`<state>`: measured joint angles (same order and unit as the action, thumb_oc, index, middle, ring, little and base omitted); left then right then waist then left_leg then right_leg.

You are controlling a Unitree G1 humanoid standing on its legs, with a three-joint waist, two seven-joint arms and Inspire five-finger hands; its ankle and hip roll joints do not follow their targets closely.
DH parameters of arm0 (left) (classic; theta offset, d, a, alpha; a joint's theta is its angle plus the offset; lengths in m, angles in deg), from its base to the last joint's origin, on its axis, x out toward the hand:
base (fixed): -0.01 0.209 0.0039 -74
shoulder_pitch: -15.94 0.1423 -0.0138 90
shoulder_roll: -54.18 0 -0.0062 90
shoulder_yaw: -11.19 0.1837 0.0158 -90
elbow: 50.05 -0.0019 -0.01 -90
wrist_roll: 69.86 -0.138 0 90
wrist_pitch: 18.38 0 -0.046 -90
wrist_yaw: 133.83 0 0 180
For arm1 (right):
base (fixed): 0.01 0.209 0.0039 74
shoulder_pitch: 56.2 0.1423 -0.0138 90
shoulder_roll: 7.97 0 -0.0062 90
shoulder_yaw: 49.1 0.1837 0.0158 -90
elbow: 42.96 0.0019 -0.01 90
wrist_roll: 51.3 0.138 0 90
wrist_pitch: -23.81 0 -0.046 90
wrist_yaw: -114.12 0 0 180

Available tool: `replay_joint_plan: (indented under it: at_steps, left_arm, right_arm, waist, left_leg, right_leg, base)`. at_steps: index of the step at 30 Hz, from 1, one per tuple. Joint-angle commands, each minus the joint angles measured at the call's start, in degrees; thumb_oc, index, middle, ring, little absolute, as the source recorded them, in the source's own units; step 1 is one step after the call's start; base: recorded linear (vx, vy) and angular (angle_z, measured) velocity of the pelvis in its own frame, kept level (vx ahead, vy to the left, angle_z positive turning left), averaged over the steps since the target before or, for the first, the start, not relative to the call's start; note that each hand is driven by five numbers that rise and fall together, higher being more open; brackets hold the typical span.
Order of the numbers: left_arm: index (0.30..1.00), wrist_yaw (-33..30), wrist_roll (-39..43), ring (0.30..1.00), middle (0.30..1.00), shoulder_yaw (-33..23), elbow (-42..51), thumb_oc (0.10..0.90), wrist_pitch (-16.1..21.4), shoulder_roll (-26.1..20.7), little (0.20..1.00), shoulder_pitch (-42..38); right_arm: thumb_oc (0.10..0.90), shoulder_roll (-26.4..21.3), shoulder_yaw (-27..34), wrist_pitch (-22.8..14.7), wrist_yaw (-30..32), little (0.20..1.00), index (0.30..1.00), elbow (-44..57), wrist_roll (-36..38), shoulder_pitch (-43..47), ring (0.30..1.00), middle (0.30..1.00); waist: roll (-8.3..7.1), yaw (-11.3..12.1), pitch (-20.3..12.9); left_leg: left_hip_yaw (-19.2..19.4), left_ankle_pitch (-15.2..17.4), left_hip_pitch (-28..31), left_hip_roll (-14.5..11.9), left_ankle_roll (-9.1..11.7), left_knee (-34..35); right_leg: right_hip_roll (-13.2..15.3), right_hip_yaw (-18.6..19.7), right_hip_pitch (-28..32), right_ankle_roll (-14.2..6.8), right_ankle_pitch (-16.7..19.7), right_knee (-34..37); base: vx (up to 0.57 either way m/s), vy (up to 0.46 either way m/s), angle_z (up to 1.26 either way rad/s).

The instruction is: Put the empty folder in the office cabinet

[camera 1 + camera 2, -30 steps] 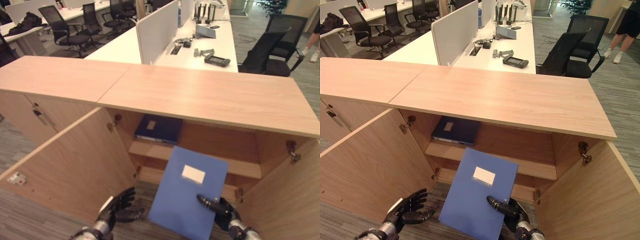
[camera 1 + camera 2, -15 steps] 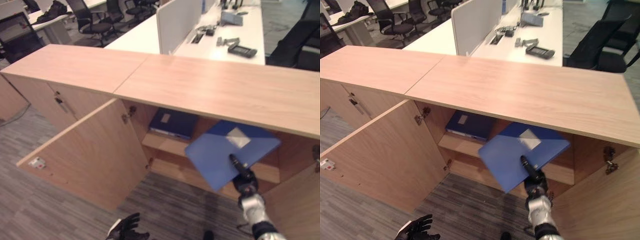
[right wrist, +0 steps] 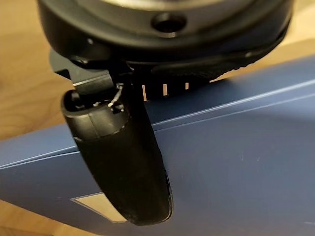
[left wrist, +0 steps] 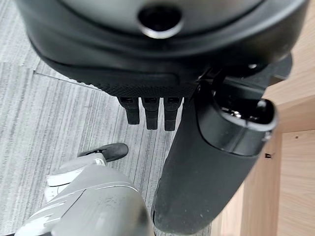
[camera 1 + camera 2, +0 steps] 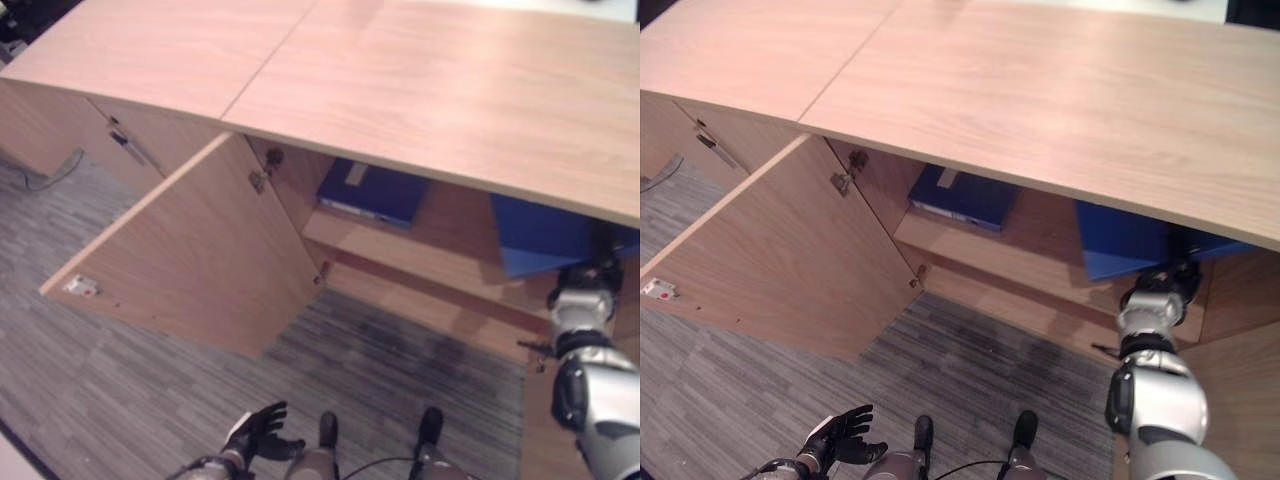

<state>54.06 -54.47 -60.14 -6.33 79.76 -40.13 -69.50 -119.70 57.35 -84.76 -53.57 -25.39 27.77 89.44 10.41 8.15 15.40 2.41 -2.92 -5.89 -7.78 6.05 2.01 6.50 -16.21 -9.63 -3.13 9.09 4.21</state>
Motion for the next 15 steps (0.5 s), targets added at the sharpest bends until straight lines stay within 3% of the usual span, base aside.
replay_joint_plan:
  at_steps: [1, 4, 6, 8, 15]
  left_arm:
    - [0.900, -0.41, 0.72, 0.900, 0.900, 2.47, 1.30, 0.800, 2.78, -7.02, 0.900, -1.29]
    - [0.900, -0.13, 0.56, 0.900, 0.900, 4.24, 1.73, 0.800, 2.93, -7.84, 0.900, -0.93]
    - [0.900, -0.10, 0.42, 0.900, 0.900, 4.59, 1.96, 0.800, 3.03, -8.29, 0.900, -0.80]
    - [0.900, 0.15, 0.62, 0.900, 0.900, 6.02, 3.17, 0.800, 3.21, -9.65, 0.900, -0.91]
    - [0.900, -1.08, 2.84, 0.900, 0.900, 7.00, 5.91, 0.800, 3.70, -11.86, 0.900, -2.58]
  right_arm:
    - [0.400, -5.01, -3.41, -5.41, -1.24, 0.300, 0.300, 3.07, 1.97, 9.03, 0.300, 0.300]
    - [0.400, -7.86, -5.85, -6.38, 0.36, 0.300, 0.300, 1.87, 3.26, 15.04, 0.300, 0.300]
    - [0.400, -8.70, -5.96, -6.77, 0.75, 0.300, 0.300, 1.93, 3.70, 16.22, 0.300, 0.300]
    - [0.400, -10.45, -7.69, -7.80, 2.69, 0.300, 0.300, 1.00, 3.71, 19.57, 0.300, 0.300]
    - [0.400, -12.51, -11.25, -9.00, 5.85, 0.300, 0.300, 1.86, 3.88, 26.28, 0.300, 0.300]
  waist:
    - [-1.65, 1.97, -1.76]
    - [0.34, 3.07, -1.11]
    - [0.81, 3.27, -1.03]
    - [1.98, 3.29, -1.04]
    - [3.85, 3.38, 0.28]
  left_leg:
    - [-1.18, 3.04, -3.43, 0.92, 0.04, -6.73]
    - [-1.35, 3.26, -7.11, 1.11, 0.33, -8.74]
    - [-1.63, 3.23, -7.95, 1.16, 0.37, -9.03]
    - [-2.15, 3.94, -10.07, 1.62, 0.59, -10.01]
    - [-2.89, 5.91, -18.41, 3.41, 0.41, -16.72]
  right_leg:
    - [1.26, 5.13, -3.23, -3.53, -18.27, -18.85]
    - [1.80, 5.74, -7.07, -3.56, -19.07, -21.45]
    - [1.95, 5.74, -8.21, -3.55, -19.29, -22.33]
    - [2.52, 6.17, -11.79, -3.41, -21.29, -26.11]
    - [4.22, 7.05, -21.00, -2.35, -24.40, -36.08]
  base:
    - [-0.02, -0.018, -0.03]
    - [0.00, -0.028, -0.07]
    - [0.00, -0.011, -0.03]
    - [0.01, 0.015, 0.07]
    - [-0.04, 0.009, 0.17]
